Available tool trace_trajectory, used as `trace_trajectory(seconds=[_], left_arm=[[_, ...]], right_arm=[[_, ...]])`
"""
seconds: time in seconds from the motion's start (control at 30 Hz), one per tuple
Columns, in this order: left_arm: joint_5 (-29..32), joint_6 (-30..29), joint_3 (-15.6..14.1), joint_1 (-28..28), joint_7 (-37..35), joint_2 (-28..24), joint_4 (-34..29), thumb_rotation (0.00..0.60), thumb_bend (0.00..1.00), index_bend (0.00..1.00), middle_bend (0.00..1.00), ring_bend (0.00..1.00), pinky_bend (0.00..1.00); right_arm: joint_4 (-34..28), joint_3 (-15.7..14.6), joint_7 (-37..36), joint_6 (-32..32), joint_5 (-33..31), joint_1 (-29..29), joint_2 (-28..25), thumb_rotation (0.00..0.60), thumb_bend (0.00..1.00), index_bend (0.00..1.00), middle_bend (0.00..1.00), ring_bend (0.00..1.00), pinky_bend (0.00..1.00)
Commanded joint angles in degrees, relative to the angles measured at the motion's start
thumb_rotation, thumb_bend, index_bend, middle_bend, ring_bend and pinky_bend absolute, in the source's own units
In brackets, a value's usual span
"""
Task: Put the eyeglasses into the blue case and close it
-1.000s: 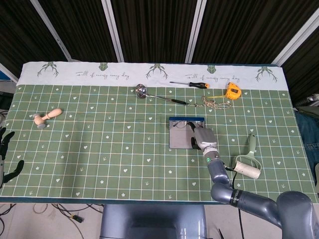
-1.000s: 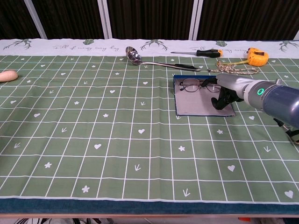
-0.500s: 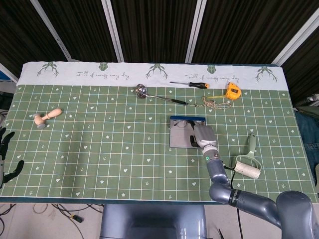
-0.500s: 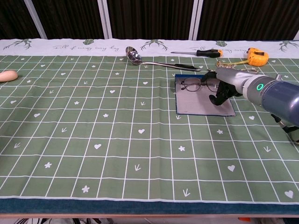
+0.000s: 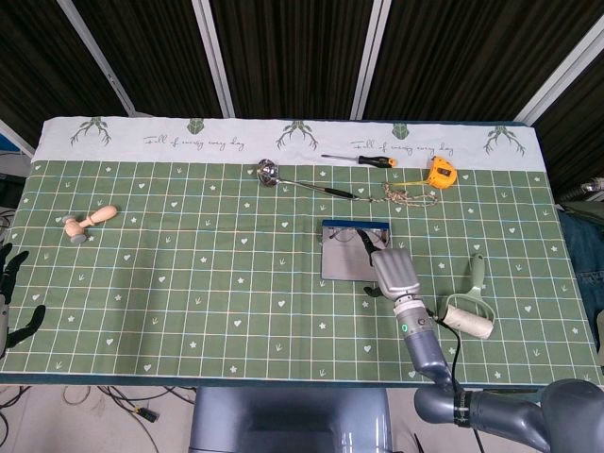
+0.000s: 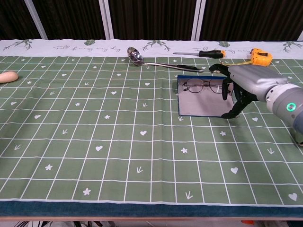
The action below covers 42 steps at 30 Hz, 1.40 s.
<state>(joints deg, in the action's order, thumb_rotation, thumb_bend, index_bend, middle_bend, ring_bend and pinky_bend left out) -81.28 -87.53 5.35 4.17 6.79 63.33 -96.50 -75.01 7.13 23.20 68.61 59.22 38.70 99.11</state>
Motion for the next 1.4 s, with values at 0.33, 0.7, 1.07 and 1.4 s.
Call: trace_trajectory(seconds=[0.33,0.7,1.07,1.4], left_arm=[[0.1,-0.1,0.0,0.0,0.4,0.2,0.2,0.6,0.31,0.09,0.0,0.0,0.0],[0.2,-0.1,0.1,0.0,0.6,0.2,0.1,0.6,0.31,0.09,0.0,0.0,0.0],[0.4,-0.4,0.3,-0.1,1.0,0.3,0.1,0.6,0.31,0.09,0.0,0.0,0.0],[0.3,-0.6,0.3,-0.2,1.1,0.5,0.1,0.6,0.31,0.09,0.0,0.0,0.0]], right_arm=[[15.6,-1.9,-5.6,6.9,8.9,-4.4,9.4,0.6,0.15,0.11,0.46,0.58,0.72],[16.8,0.3,-6.9,4.6,10.0,-4.4,10.9,0.6,0.15,0.12,0.26,0.35,0.32],[19.6,2.6,-6.2,2.9,10.5,-3.7,12.2,0.6,0.14,0.12,0.23,0.25,0.27],[19.9,3.7,-5.9,0.9,10.7,-3.4,12.2,0.6,0.13,0.12,0.22,0.25,0.26]])
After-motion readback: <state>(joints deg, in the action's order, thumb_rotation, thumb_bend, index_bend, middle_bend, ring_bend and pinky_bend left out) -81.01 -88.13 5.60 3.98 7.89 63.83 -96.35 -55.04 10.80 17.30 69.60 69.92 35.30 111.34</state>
